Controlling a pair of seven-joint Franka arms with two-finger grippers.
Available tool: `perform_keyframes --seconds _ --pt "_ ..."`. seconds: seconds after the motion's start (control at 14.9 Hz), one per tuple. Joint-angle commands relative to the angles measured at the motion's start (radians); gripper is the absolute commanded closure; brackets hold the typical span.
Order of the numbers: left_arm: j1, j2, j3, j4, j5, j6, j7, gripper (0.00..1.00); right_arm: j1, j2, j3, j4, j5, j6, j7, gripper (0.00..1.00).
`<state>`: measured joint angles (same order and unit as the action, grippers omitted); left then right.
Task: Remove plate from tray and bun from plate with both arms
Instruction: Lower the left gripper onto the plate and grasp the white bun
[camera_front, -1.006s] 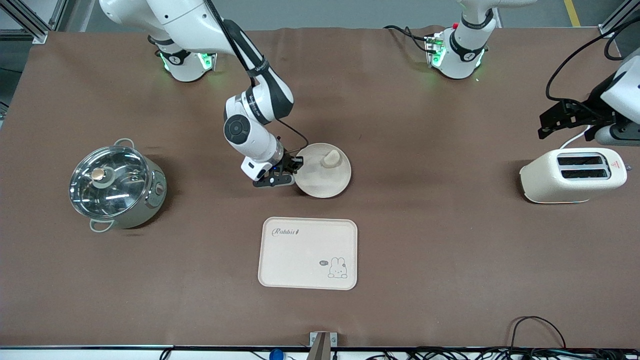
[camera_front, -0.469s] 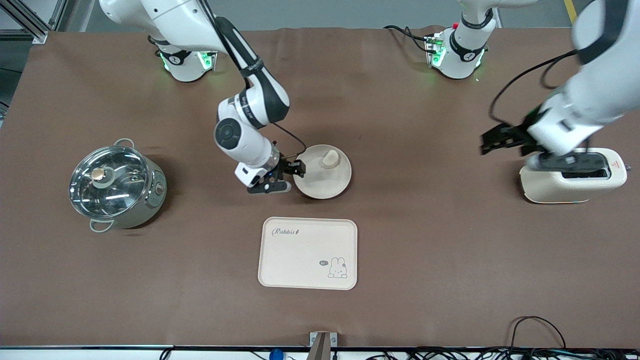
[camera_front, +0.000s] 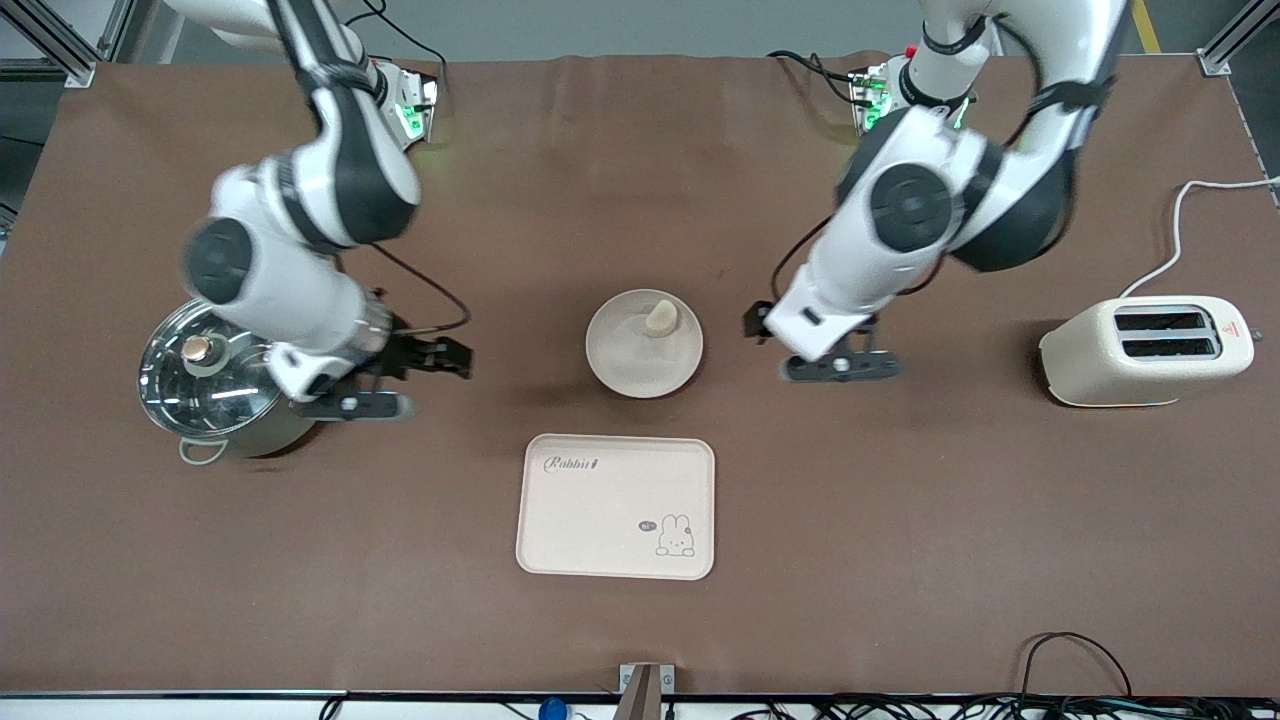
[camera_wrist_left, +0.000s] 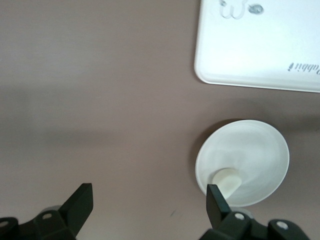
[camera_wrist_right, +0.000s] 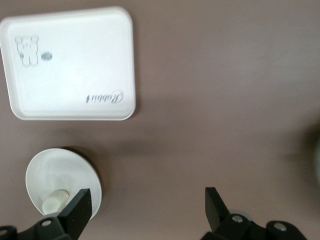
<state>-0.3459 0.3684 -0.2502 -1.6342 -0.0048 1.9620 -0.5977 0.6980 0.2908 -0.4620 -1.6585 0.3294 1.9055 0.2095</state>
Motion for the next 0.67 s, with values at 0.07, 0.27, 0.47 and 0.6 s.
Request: perform_keyframes --seconds 0.07,0.27,0.47,0.6 --pt "-0.079 0.131 0.0 0.008 0.029 0.161 -0.211 0.0 -0.006 -0.04 -0.092 0.109 -0.05 -0.143 -0.005 0.0" --pt "-0.175 0.208 0.006 -0.013 0.067 0.282 -0.324 0.0 -0.11 -0.145 -0.038 0.085 -0.13 -0.192 -0.036 0.0" --pt "-0.238 0.263 0.005 -0.044 0.144 0.406 -0.506 0.0 -0.372 -0.212 0.159 0.085 -0.177 -0.263 -0.152 0.0" --pt "-0.251 0.293 0.003 -0.044 0.183 0.42 -0.566 0.0 -0.449 -0.261 0.212 0.08 -0.237 -0.328 -0.212 0.0"
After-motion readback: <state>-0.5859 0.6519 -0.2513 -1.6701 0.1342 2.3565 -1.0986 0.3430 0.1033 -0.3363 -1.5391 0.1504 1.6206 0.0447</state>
